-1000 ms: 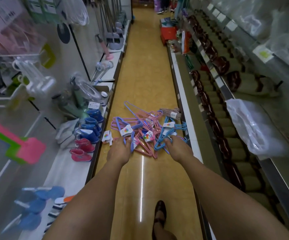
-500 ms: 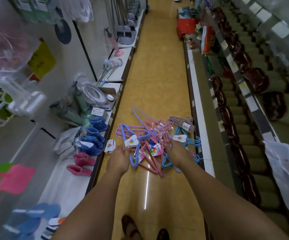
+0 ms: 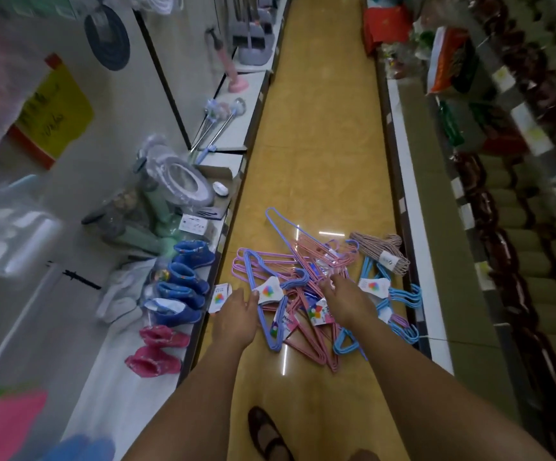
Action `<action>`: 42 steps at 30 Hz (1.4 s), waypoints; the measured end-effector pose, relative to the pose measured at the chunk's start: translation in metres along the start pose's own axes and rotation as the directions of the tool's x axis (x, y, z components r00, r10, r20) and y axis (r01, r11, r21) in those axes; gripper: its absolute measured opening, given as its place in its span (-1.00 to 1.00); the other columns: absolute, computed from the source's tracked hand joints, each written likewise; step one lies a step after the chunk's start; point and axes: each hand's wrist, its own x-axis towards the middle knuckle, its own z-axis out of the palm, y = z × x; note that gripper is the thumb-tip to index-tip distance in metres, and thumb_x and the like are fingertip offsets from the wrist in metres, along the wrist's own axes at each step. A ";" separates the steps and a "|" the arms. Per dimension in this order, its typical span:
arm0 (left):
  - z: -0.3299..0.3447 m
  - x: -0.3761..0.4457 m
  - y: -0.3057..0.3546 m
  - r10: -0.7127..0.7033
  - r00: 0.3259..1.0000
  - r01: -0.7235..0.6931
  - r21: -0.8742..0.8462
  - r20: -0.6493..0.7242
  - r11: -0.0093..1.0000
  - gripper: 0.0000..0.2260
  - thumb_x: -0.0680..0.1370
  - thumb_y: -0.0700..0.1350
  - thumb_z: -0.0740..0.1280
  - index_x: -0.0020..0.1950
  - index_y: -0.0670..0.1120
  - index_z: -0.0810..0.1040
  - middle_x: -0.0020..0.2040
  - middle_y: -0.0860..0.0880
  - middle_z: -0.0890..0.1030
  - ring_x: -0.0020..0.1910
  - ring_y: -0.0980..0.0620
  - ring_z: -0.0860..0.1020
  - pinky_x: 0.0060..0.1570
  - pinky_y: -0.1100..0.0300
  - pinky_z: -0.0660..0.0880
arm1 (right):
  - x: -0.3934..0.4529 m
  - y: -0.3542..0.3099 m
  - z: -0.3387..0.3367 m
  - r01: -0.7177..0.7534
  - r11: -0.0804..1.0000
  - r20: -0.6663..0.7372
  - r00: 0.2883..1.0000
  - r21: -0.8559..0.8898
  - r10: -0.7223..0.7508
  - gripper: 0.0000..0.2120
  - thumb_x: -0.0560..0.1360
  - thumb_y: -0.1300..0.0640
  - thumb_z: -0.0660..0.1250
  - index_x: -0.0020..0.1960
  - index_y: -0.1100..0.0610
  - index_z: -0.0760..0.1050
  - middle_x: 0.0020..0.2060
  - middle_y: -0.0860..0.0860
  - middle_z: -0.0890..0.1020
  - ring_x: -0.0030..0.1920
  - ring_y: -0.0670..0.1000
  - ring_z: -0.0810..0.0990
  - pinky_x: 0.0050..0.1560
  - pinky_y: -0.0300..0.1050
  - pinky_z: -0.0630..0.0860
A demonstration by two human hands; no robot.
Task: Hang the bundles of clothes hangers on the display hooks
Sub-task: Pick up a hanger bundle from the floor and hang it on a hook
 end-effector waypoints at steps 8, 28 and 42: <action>0.067 0.084 -0.039 -0.096 0.994 0.097 -0.021 0.044 0.995 -0.52 0.65 0.12 0.02 0.47 -0.13 0.28 0.44 -0.13 0.37 0.39 -0.11 0.35 0.33 0.03 0.30 | 0.095 0.005 0.058 0.021 0.997 0.074 0.997 -0.068 -0.016 -0.53 0.64 -0.13 0.02 0.40 0.13 0.33 0.33 0.11 0.46 0.30 0.14 0.45 0.23 0.02 0.37; 0.329 0.322 -0.212 -0.052 0.998 0.054 -0.109 0.021 0.993 -0.61 0.63 0.11 0.09 0.27 -0.11 0.47 0.22 -0.14 0.56 0.18 -0.14 0.51 0.12 0.02 0.46 | 0.358 0.120 0.333 0.028 1.000 0.212 0.977 0.000 -0.027 -0.63 0.63 -0.07 0.06 0.29 0.12 0.41 0.20 0.13 0.53 0.18 0.17 0.51 0.12 0.03 0.48; 0.399 0.363 -0.257 -0.194 0.979 0.205 -0.301 0.065 0.931 -0.46 0.63 -0.01 0.16 0.55 -0.08 0.05 0.47 -0.16 0.29 0.38 -0.19 0.34 0.27 0.00 0.37 | 0.398 0.141 0.425 -0.139 0.975 0.253 0.963 0.172 0.092 -0.58 0.64 -0.03 0.11 0.36 0.23 0.37 0.25 0.19 0.51 0.21 0.20 0.49 0.07 -0.05 0.41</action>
